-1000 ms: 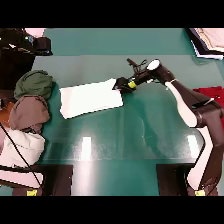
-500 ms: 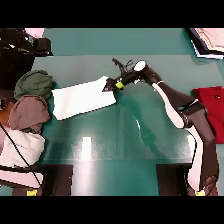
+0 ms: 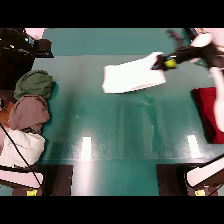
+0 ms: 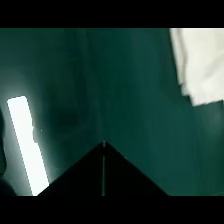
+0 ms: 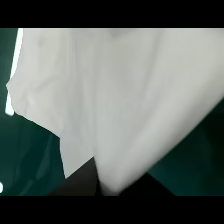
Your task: Fold the shirts.
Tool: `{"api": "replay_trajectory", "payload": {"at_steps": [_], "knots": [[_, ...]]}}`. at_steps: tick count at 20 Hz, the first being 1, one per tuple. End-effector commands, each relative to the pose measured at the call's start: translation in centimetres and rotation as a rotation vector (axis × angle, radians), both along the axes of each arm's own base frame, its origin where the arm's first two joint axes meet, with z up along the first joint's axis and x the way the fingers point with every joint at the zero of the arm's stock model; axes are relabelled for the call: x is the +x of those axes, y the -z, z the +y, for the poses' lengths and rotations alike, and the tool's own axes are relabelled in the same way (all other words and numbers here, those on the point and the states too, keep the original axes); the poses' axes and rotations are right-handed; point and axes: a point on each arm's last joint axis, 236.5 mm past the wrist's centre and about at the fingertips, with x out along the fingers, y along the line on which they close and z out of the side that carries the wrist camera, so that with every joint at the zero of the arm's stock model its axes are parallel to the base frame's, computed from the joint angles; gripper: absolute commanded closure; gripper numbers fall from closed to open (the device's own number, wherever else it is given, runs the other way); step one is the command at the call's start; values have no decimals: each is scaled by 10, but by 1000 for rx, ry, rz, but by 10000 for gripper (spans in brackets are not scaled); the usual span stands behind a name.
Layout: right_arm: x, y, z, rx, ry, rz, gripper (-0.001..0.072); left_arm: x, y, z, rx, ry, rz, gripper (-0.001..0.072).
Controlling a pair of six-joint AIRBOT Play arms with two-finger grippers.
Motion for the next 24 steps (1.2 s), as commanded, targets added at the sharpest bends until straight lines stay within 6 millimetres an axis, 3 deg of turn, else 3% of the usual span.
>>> {"api": "replay_trajectory", "payload": {"at_steps": [1,3,5,9,12,17,21,24], "knots": [[-31,-38,-142,-114,278,-52,687,-1,-2,-4,-17,7,0,682],[-49,-57,-203,-132,417,-92,687,-3,-2,-8,-31,17,9,683],[-69,-73,-251,-147,531,-121,687,-6,-2,-12,-46,27,18,683],[-89,-88,-300,-179,633,-167,687,-6,-3,-14,-56,26,20,683],[-90,-109,-310,-199,651,-214,687,-8,-1,-14,-55,28,30,683],[-91,-159,-299,-213,620,-294,687,-8,-1,-14,-54,27,29,683],[-114,-154,-299,-243,638,-188,687,-8,-1,-14,-50,34,26,683],[-130,-146,-288,-231,617,-113,687,-8,-2,-14,-47,38,22,683]]}}
